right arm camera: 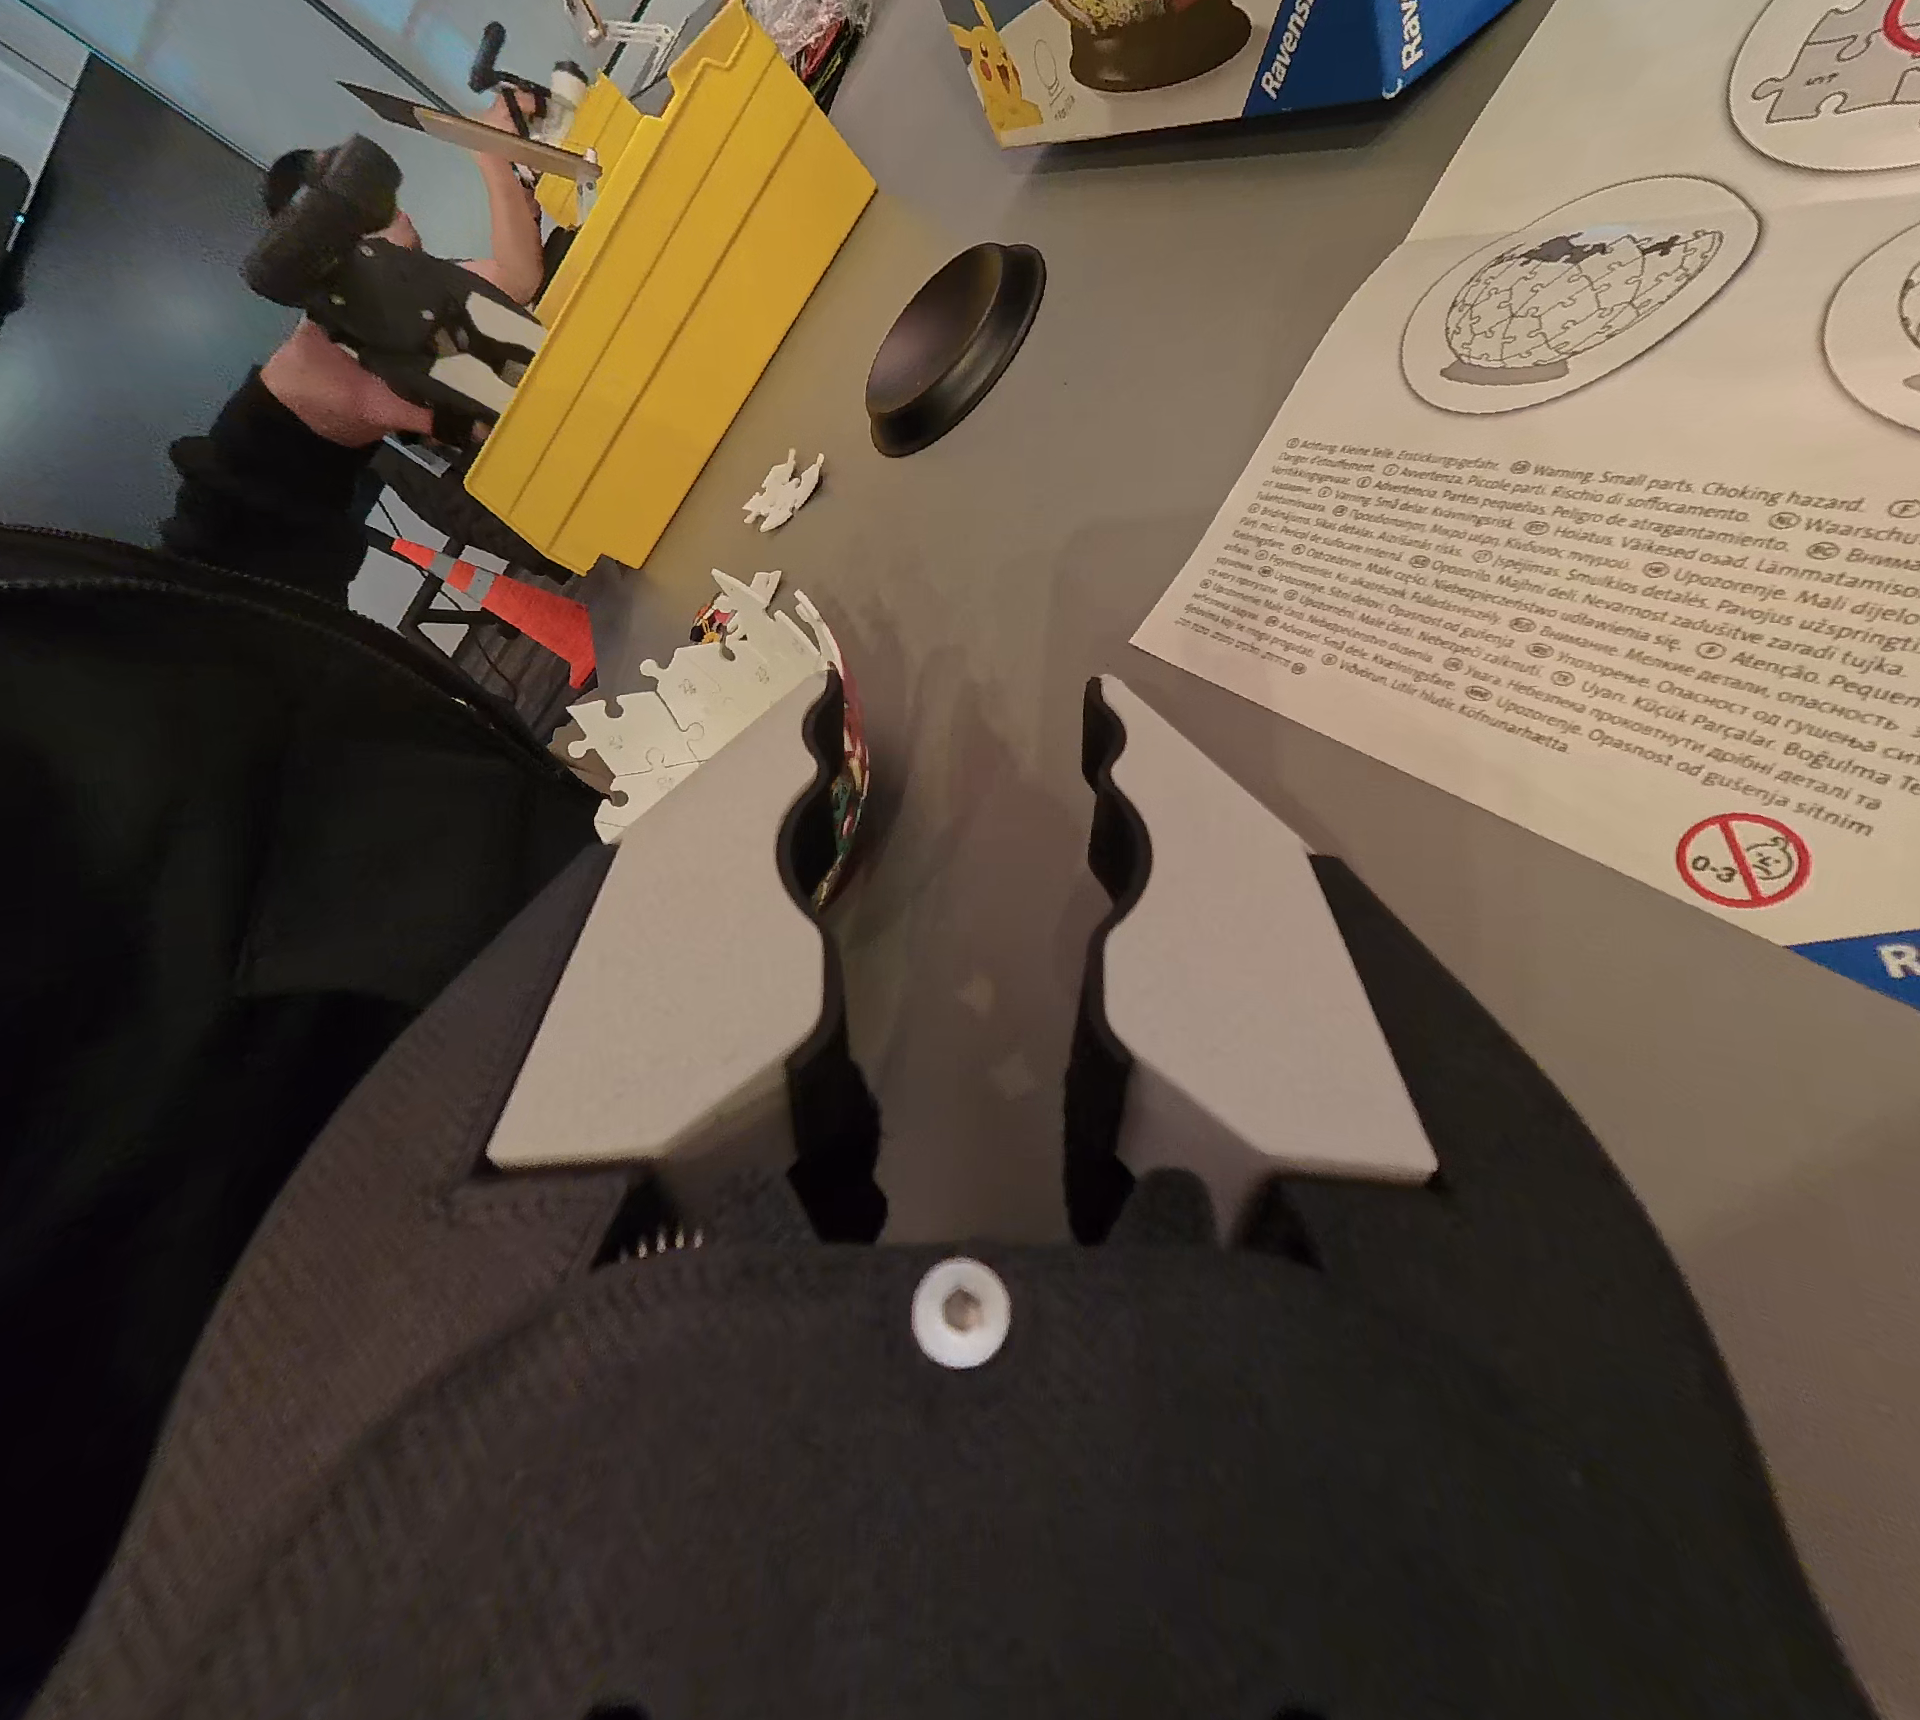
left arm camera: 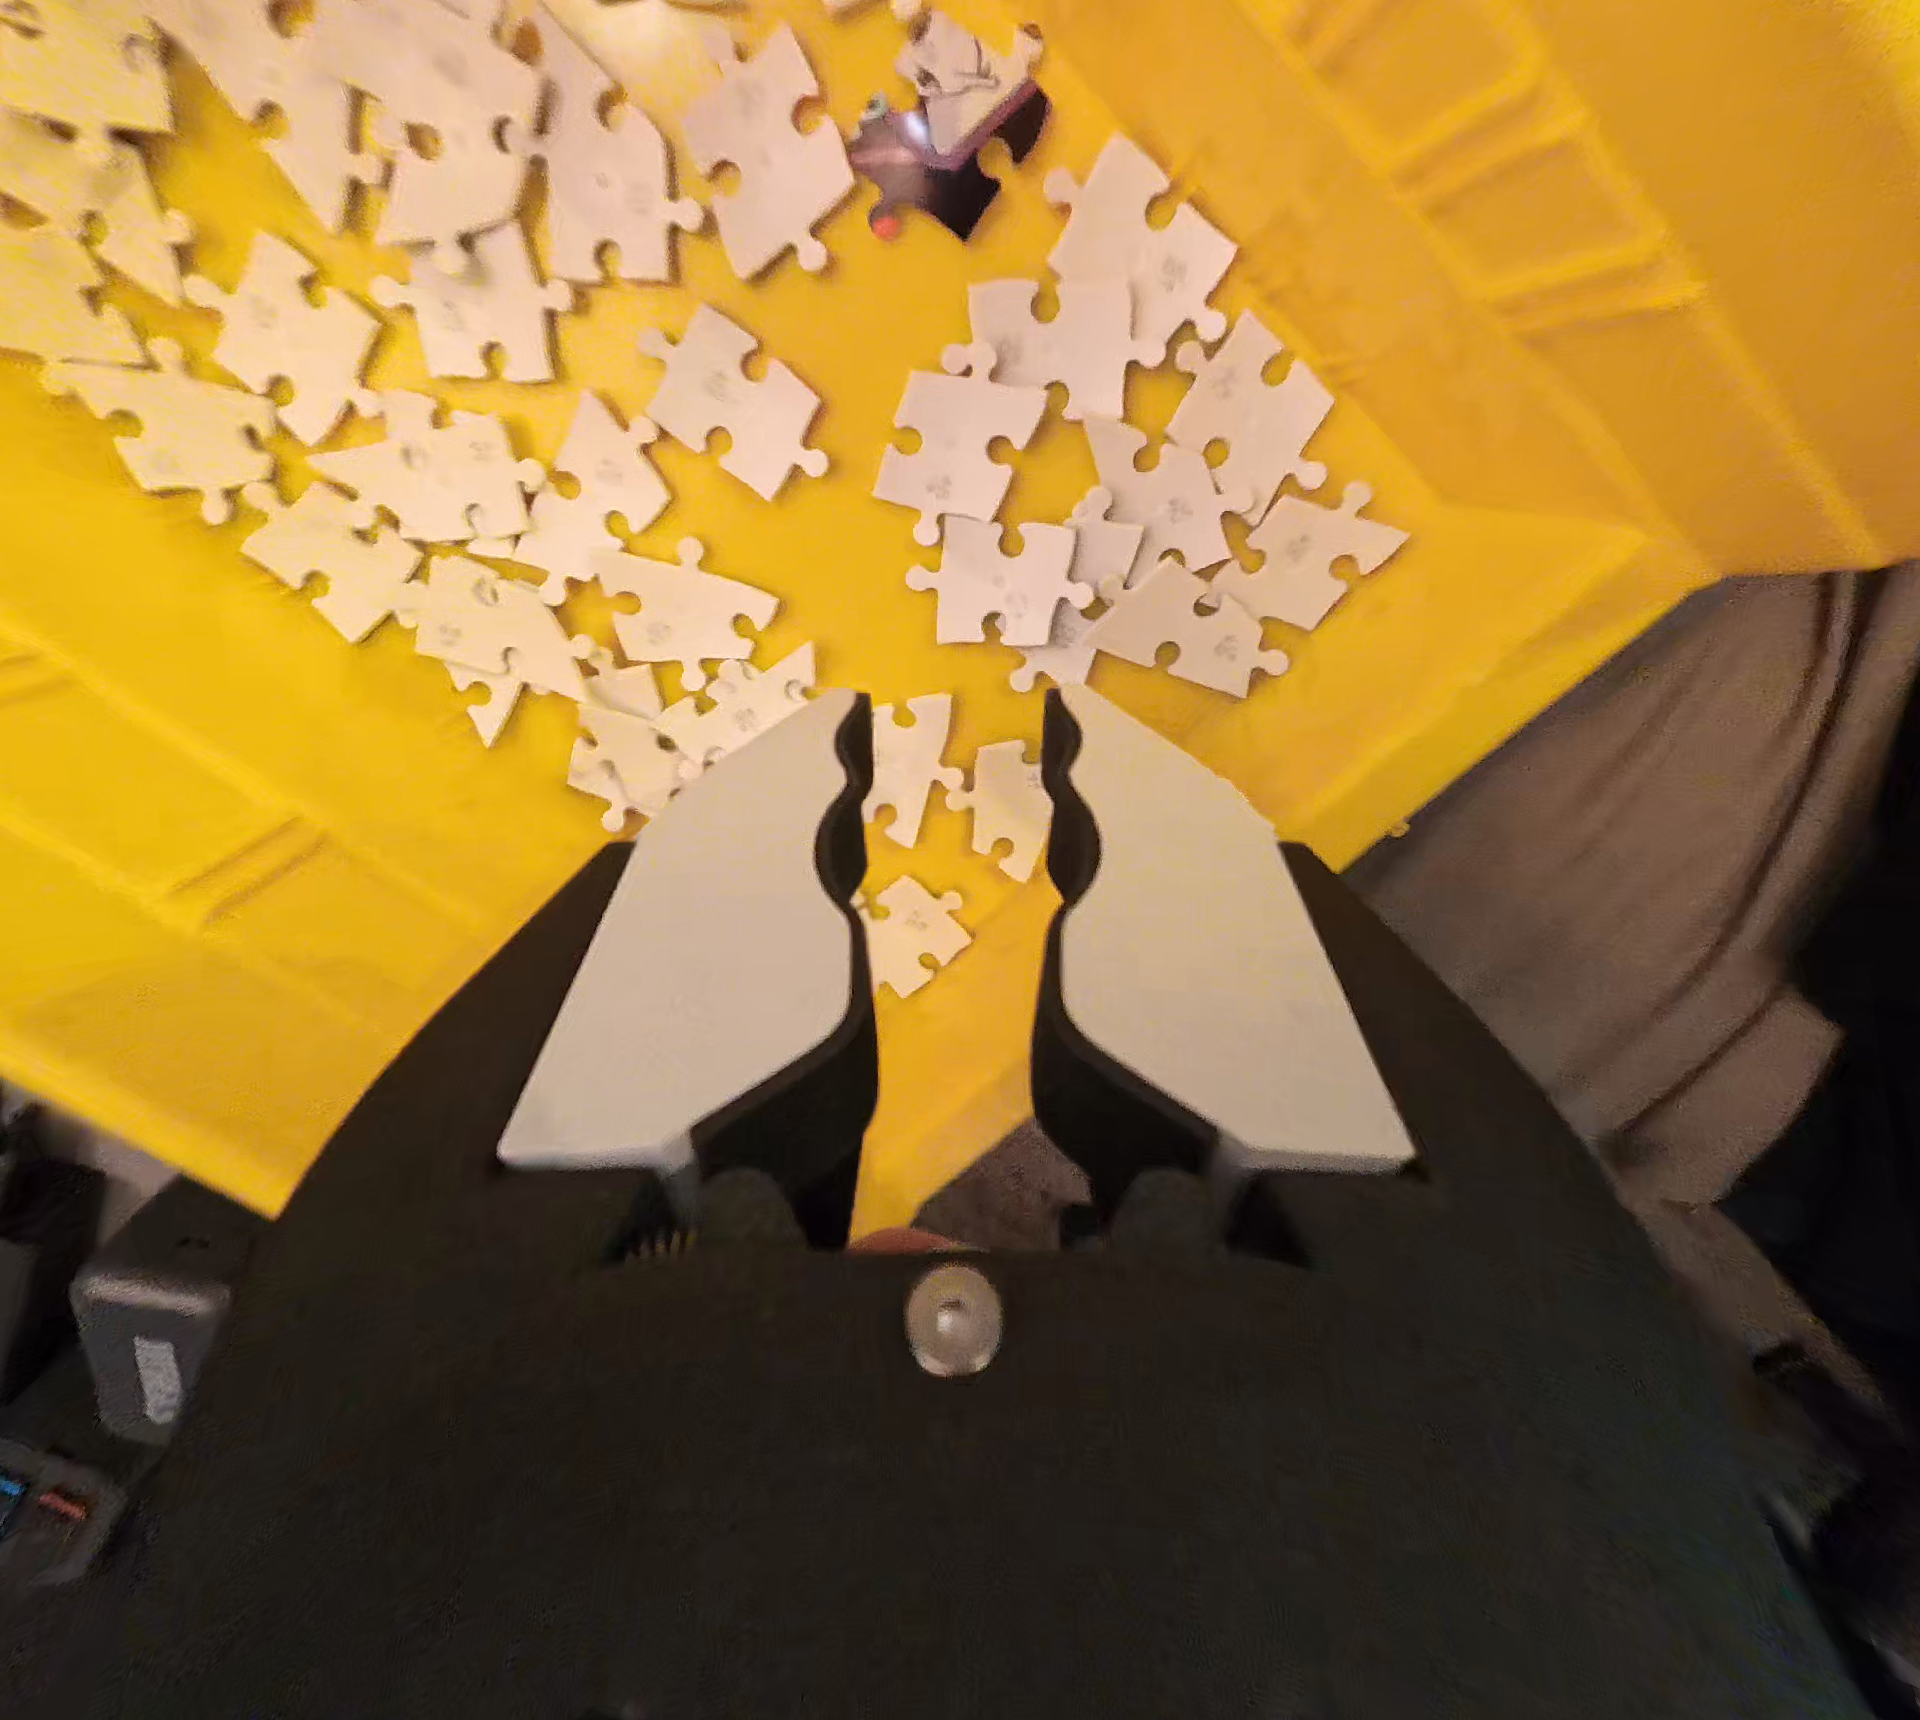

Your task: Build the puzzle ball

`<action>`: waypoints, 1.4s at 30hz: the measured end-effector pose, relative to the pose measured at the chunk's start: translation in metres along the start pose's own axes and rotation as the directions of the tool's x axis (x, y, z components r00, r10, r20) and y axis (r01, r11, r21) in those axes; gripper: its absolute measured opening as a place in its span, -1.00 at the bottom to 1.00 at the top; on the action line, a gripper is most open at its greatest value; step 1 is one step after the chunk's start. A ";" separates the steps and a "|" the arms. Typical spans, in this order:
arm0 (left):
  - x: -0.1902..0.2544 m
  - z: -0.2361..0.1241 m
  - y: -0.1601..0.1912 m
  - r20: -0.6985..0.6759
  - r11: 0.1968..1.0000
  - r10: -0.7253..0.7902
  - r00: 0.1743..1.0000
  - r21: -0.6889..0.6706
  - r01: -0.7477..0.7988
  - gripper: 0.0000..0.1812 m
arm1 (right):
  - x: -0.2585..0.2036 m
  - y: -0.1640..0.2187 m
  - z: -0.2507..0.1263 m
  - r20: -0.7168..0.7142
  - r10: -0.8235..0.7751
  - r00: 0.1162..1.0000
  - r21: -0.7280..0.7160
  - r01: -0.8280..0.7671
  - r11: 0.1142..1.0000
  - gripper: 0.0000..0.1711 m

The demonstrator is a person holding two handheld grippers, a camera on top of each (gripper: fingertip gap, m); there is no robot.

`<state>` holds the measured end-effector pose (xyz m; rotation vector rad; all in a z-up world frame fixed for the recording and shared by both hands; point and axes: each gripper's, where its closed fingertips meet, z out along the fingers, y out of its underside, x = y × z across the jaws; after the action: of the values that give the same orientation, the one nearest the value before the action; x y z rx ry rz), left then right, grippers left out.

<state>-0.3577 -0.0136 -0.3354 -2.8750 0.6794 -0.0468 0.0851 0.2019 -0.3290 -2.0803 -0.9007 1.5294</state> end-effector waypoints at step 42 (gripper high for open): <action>0.021 0.042 -0.010 -0.089 0.981 0.181 0.979 -0.056 -0.187 -0.72 | 0.001 -0.001 -0.001 0.000 0.006 1.000 0.006 -0.006 1.000 -0.47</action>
<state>-0.3316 -0.0072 -0.3752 -2.8701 0.9776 -0.1224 0.0857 0.2031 -0.3288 -2.0808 -0.8901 1.5332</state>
